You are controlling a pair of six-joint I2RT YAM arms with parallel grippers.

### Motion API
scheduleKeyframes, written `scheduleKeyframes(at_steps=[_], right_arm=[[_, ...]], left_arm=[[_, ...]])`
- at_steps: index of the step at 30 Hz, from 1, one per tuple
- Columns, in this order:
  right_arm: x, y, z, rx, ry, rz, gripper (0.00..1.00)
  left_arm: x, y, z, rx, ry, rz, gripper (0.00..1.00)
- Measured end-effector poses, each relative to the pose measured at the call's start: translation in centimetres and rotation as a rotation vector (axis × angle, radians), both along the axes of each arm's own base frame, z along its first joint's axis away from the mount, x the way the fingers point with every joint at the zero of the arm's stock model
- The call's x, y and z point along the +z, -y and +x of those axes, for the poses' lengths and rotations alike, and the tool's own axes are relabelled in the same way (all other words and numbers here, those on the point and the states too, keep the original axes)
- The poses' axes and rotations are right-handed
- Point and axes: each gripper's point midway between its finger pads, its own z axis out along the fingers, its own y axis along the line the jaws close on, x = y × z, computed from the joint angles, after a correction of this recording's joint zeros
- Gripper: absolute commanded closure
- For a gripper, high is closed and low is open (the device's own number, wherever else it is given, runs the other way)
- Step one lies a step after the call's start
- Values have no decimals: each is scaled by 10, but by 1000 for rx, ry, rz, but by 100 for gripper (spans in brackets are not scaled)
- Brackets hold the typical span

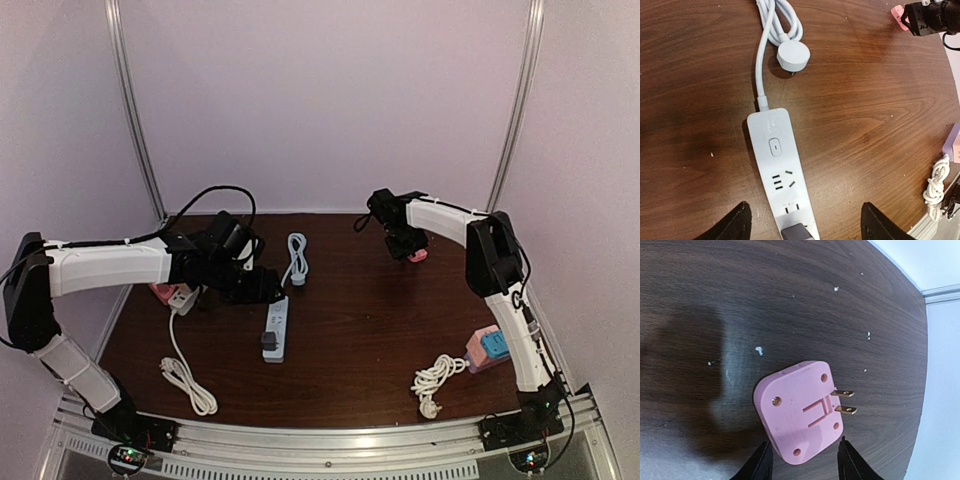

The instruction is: Pull the plug off the socket

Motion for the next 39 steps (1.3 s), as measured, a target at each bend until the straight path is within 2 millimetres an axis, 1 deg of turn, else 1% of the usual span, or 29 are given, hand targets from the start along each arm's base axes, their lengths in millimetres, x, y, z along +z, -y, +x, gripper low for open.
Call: scheduleKeyframes(at_steps=[2, 5, 8, 10, 12, 13, 15, 17, 20, 23, 26, 29, 31, 34, 36, 39], right_arm=[[-2, -3, 0, 1, -4, 21, 45], [-5, -10, -1, 13, -13, 56, 42], [-7, -19, -6, 25, -23, 100, 36], [-9, -28, -12, 37, -38, 153, 33], [-5, -43, -23, 64, -50, 238, 29], [-4, -48, -26, 72, -54, 249, 28], [4, -67, -36, 105, -46, 337, 25], [14, -88, -49, 139, -44, 422, 24], [34, -127, -68, 213, -35, 569, 25], [49, -168, -89, 284, -33, 721, 26], [54, -202, -109, 336, -65, 863, 26], [50, -232, -131, 379, -127, 997, 27], [45, -241, -142, 385, -165, 1054, 27], [41, -248, -150, 382, -198, 1116, 27], [38, -252, -154, 380, -213, 1143, 27], [36, -256, -159, 379, -223, 1174, 27]], left_arm=[[0, 0, 0, 0, -1, 2, 24], [-2, -2, -1, 2, -6, 10, 24], [-4, -4, -3, 3, -14, 20, 24], [-5, -6, -5, 2, -24, 30, 24], [-7, -7, -6, 2, -30, 36, 24], [-8, -8, -7, 1, -34, 39, 24], [-10, -10, -9, -2, -43, 50, 24], [-13, -11, -14, -7, -55, 66, 24], [-17, -13, -22, -15, -72, 99, 23], [-22, -11, -36, -30, -88, 133, 23], [-26, -7, -51, -49, -101, 166, 25], [-29, -3, -66, -66, -110, 197, 30], [-33, -2, -74, -72, -119, 222, 32], [-41, -4, -83, -75, -133, 266, 36], [-46, -5, -86, -73, -144, 290, 38], [-49, -6, -86, -66, -150, 312, 41]])
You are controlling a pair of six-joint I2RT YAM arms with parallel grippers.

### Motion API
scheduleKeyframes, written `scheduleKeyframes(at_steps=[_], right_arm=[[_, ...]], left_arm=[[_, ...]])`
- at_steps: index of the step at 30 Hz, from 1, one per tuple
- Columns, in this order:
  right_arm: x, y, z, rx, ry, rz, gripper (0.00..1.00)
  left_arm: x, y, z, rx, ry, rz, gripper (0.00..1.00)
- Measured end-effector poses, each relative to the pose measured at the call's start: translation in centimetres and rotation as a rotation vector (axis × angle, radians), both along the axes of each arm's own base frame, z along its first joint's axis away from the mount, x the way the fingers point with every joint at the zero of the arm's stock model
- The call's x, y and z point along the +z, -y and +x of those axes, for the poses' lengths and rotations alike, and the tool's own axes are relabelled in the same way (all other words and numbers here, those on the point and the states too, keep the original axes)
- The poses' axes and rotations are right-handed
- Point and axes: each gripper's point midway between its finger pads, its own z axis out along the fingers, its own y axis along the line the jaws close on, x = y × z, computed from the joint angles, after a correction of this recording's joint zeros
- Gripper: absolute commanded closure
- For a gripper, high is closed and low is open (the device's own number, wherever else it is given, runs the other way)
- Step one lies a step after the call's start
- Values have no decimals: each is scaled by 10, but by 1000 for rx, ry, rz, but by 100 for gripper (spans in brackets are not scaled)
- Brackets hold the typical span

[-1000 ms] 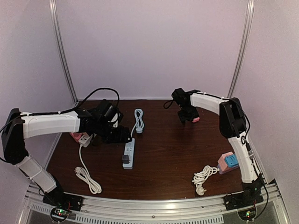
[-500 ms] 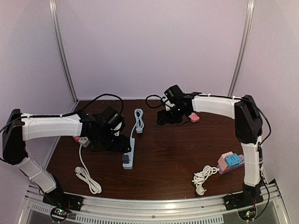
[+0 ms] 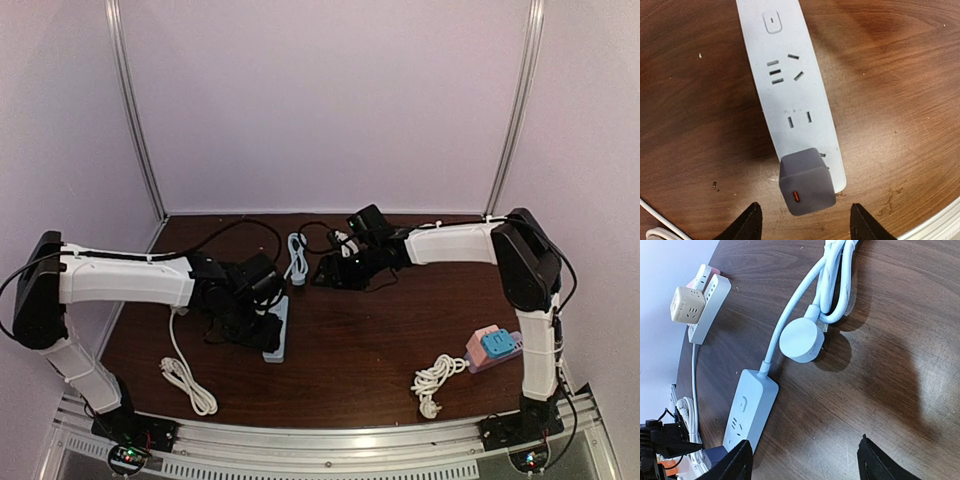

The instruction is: Pull the plug off the socket

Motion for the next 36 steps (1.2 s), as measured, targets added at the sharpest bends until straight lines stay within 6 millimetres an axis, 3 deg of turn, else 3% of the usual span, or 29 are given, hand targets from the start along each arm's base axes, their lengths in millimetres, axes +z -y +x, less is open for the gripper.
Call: scheduleKeyframes(at_steps=[5, 21, 30, 36], right_arm=[[-2, -6, -6, 0, -21, 31, 28], [4, -25, -21, 32, -46, 102, 25], [-4, -29, -36, 50, -79, 149, 22], [2, -37, -39, 52, -83, 204, 21]], left_arm=[[-1, 9, 9, 3, 9, 12, 47], [-10, 8, 18, -5, 23, 70, 89], [-8, -6, 28, 19, -1, -60, 94], [-3, -9, 40, 63, 11, -210, 97]])
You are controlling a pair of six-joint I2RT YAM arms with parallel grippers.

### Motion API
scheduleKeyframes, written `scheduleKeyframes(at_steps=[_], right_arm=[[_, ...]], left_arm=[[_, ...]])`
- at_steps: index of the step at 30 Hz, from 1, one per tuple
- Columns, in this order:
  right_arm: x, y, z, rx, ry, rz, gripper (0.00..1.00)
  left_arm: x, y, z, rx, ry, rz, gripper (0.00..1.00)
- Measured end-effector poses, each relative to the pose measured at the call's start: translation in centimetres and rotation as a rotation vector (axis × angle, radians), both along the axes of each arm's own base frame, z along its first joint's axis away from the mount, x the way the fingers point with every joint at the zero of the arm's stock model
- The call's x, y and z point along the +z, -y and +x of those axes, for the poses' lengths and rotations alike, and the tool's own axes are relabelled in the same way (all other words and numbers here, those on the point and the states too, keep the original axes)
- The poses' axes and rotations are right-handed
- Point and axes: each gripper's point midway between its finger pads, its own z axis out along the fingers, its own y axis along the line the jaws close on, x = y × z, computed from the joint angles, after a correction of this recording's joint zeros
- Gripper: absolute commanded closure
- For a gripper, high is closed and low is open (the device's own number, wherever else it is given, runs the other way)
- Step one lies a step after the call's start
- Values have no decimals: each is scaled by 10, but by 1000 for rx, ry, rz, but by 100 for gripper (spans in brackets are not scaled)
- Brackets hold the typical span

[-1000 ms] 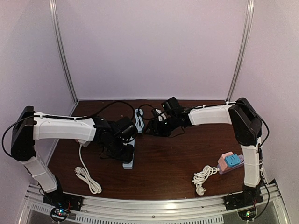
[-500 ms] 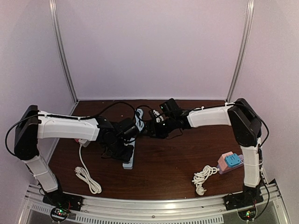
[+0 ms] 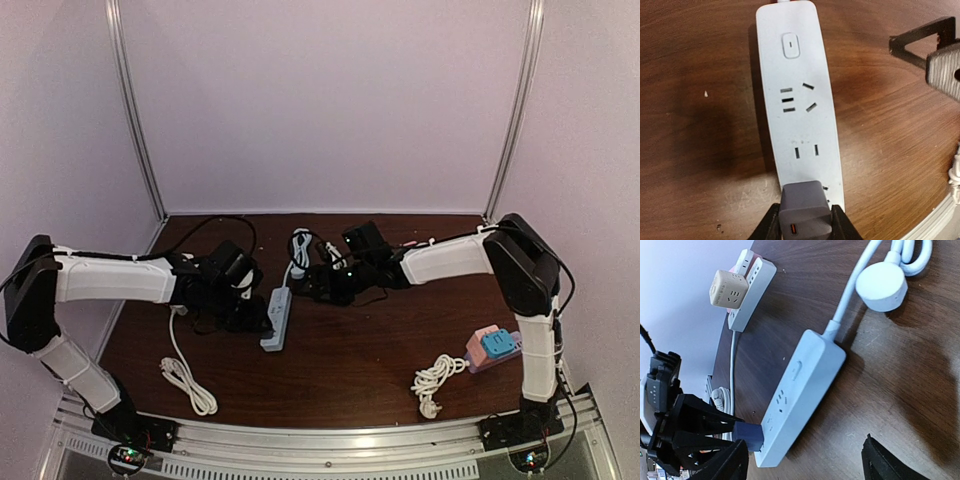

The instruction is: Pull the plug off the socket

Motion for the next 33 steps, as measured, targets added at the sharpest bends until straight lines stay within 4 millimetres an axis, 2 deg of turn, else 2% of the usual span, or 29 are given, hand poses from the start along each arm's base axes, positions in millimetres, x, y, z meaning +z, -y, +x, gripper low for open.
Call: scheduleKeyframes(at_steps=[8, 13, 20, 30, 33], right_arm=[[12, -15, -1, -4, -15, 74, 26], [-1, -16, 3, -34, -53, 56, 28], [-16, -8, 9, -96, -73, -5, 31], [-19, -9, 3, -95, -98, -15, 47], [-18, -13, -2, -84, -104, -11, 58]], left_arm=[[9, 21, 13, 26, 20, -202, 98], [10, 25, 17, 49, 25, -278, 98], [12, 29, 23, 83, 38, -352, 99], [15, 35, 28, 132, 45, -434, 99], [16, 37, 29, 140, 47, -449, 99]])
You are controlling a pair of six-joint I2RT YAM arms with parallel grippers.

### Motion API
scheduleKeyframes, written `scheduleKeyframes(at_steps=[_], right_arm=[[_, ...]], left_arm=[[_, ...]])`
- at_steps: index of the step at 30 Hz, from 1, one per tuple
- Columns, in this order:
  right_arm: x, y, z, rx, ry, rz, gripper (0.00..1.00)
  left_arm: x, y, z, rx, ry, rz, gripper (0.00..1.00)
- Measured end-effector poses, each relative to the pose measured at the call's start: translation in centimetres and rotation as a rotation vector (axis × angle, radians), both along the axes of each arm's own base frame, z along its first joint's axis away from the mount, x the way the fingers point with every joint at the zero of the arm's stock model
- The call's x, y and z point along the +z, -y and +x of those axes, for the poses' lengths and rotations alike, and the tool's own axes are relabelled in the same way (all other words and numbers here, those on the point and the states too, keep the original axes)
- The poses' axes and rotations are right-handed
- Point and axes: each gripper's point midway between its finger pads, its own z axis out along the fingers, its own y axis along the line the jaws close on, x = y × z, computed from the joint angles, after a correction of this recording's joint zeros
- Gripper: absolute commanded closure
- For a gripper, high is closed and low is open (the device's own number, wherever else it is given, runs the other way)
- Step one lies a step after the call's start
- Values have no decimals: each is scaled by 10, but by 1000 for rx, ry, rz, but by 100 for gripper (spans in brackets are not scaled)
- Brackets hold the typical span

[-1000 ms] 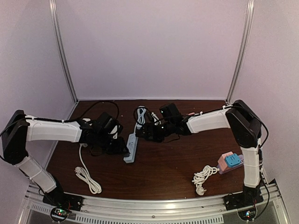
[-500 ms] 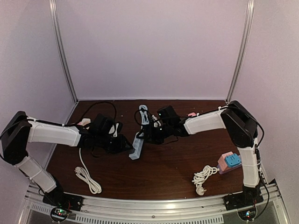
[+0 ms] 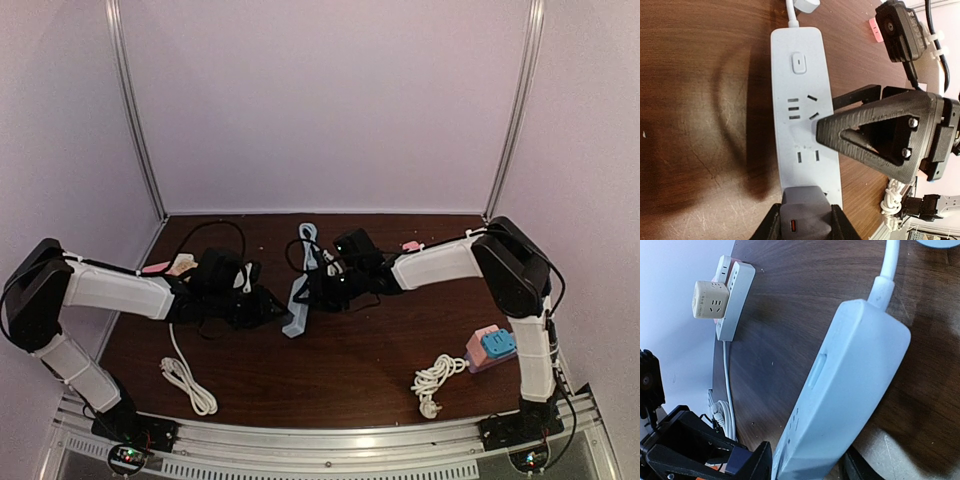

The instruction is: Pull the plug off the socket

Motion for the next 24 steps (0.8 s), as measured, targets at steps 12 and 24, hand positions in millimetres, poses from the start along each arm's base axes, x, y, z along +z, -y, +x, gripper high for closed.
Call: scheduleKeyframes(at_steps=[12, 24], right_arm=[[2, -5, 0, -24, -8, 6, 96], [-1, -4, 2, -33, 33, -47, 100]], left_arm=[[-10, 0, -6, -10, -32, 12, 100], [-12, -3, -9, -20, -42, 36, 100]])
